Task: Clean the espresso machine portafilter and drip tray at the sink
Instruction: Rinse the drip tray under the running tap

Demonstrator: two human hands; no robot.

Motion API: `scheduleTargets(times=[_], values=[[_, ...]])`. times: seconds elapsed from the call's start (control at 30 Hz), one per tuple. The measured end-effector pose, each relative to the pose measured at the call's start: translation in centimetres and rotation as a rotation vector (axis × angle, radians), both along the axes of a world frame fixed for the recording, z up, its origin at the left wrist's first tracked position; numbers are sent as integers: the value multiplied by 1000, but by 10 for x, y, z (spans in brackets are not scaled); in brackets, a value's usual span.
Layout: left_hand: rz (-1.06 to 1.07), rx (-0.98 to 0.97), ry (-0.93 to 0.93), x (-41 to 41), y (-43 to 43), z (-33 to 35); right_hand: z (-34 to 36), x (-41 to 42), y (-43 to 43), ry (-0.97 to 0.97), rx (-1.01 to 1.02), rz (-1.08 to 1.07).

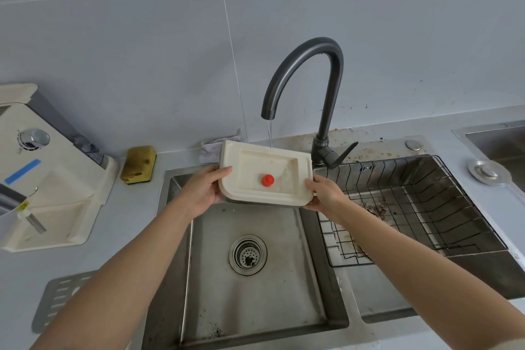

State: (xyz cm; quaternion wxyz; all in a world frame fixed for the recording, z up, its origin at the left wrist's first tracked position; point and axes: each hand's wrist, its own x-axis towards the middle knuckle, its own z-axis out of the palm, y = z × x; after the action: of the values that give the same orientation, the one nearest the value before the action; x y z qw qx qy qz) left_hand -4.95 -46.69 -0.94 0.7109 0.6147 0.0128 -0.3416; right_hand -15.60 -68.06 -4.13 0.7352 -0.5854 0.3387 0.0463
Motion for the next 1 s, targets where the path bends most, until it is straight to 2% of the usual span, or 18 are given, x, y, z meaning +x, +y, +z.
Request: scheduleTargets(times=[1.0], values=[[158, -109, -37, 29, 44, 5, 29, 56, 25, -66, -133, 205]])
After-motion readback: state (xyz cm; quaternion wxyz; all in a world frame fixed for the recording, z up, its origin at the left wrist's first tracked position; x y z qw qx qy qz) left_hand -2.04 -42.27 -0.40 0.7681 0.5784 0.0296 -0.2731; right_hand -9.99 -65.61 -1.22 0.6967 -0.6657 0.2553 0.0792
